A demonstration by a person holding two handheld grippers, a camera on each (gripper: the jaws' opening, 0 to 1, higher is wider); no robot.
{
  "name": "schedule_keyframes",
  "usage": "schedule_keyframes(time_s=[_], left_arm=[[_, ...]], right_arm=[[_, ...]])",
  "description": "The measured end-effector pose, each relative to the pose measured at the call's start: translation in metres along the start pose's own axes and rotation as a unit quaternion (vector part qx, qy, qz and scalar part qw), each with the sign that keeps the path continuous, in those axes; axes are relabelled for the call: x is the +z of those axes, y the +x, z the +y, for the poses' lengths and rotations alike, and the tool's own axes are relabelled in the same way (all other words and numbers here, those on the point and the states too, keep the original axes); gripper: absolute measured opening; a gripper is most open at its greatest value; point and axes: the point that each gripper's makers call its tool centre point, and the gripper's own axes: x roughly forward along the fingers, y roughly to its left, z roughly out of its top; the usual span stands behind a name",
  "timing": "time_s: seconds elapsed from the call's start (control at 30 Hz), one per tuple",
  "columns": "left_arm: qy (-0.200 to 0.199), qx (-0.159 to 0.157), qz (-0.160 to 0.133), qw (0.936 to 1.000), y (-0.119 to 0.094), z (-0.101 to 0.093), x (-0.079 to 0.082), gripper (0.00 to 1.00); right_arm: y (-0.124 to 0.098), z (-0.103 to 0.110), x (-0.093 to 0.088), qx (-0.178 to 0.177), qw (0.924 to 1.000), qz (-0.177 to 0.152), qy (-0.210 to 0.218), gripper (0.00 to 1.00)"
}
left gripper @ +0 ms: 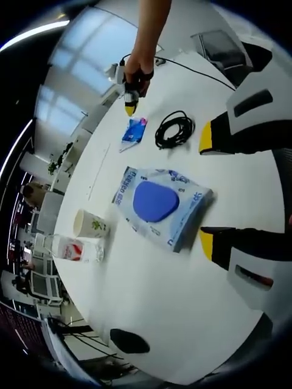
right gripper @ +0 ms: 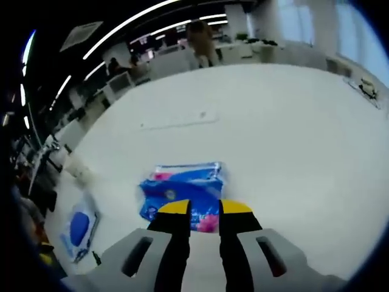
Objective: Arrange the tabletop items into an orderly group along one side of the table until the central work area is clear of visible clutter.
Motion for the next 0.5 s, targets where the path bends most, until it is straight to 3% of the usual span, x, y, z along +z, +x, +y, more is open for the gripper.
schedule_keyframes(time_s=[0.2,0.5], left_arm=[[-0.005,0.001,0.001,1.0,0.005,-0.001,-0.002,0.44],[-0.03,0.005,-0.005,0.9995,0.005,0.005,-0.006,0.4]], right_arm=[[0.001,0.024,-0.007,0.026,0.9988,0.014,-0.038,0.17],[0.007,0.058,-0.012,0.062,0.9959,0.024,-0.061,0.18]])
